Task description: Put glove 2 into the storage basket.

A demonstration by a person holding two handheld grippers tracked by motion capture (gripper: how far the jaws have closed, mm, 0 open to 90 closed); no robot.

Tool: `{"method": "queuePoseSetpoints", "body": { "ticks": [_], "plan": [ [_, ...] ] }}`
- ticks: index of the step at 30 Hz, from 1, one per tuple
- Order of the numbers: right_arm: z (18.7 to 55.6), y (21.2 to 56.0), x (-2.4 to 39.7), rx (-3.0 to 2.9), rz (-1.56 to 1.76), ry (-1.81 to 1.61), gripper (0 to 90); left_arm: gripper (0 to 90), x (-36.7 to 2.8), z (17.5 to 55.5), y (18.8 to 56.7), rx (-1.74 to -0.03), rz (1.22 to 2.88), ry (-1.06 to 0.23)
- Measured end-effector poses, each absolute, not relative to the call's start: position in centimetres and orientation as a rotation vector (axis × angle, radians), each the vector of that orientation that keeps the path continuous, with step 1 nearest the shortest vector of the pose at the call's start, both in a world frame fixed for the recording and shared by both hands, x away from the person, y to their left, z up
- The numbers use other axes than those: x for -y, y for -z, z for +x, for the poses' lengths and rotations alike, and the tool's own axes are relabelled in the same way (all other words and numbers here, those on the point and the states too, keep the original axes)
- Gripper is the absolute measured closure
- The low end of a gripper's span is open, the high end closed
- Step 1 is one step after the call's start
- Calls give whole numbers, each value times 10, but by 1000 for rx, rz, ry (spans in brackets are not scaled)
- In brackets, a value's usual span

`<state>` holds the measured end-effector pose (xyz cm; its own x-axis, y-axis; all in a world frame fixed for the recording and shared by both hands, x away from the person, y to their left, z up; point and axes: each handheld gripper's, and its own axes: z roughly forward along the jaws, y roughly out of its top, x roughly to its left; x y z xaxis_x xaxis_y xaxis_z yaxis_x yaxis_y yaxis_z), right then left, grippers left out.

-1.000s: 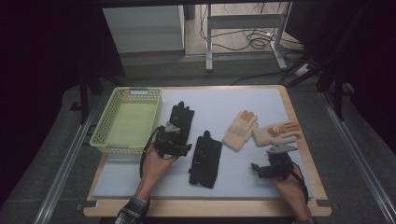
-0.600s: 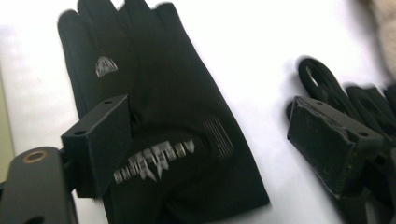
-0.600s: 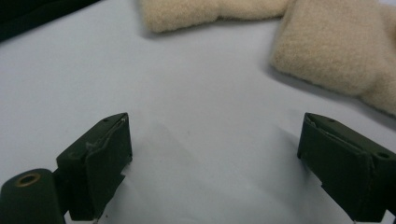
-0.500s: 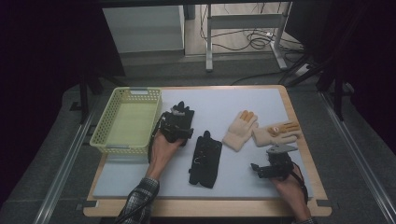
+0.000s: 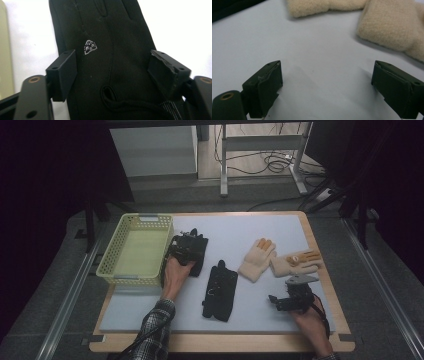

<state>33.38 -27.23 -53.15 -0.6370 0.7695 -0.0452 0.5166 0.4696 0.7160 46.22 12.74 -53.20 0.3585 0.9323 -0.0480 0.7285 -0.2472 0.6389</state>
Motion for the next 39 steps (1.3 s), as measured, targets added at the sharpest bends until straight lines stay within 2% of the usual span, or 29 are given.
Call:
{"method": "queuePoseSetpoints", "body": {
  "ticks": [1, 2, 3, 6, 7, 8, 9, 11, 21, 28, 39],
  "plan": [
    [334, 531, 272, -2360, 1083, -967, 95, 319, -127, 462, 532, -1436, 2052, -463],
    [334, 532, 272, -2360, 1082, -967, 95, 319, -127, 461, 532, -1428, 2049, -465],
    [334, 532, 272, -2360, 1083, -966, 95, 402, -127, 460, 532, -1426, 2044, -463],
    [334, 532, 272, -2360, 1082, -966, 95, 578, -125, 457, 532, -1417, 2033, -473],
    [334, 532, 272, -2360, 1082, -966, 95, 578, -124, 456, 532, -1419, 2032, -485],
    [334, 532, 272, -2360, 1083, -966, 95, 702, -126, 455, 532, -1424, 2028, -506],
    [334, 532, 272, -2360, 1083, -966, 95, 751, -126, 455, 532, -1424, 2028, -506],
    [334, 532, 272, -2360, 1083, -966, 95, 794, -129, 455, 532, -1432, 2005, -493],
    [334, 532, 272, -2359, 1082, -966, 95, 795, -128, 428, 496, -1331, 1966, -396],
    [334, 531, 272, -2359, 1083, -964, 95, 784, -108, 380, 468, -1181, 2003, -332],
    [333, 531, 272, -2359, 1084, -963, 95, 776, -78, 330, 469, -1026, 2074, -260]
  ]
}}
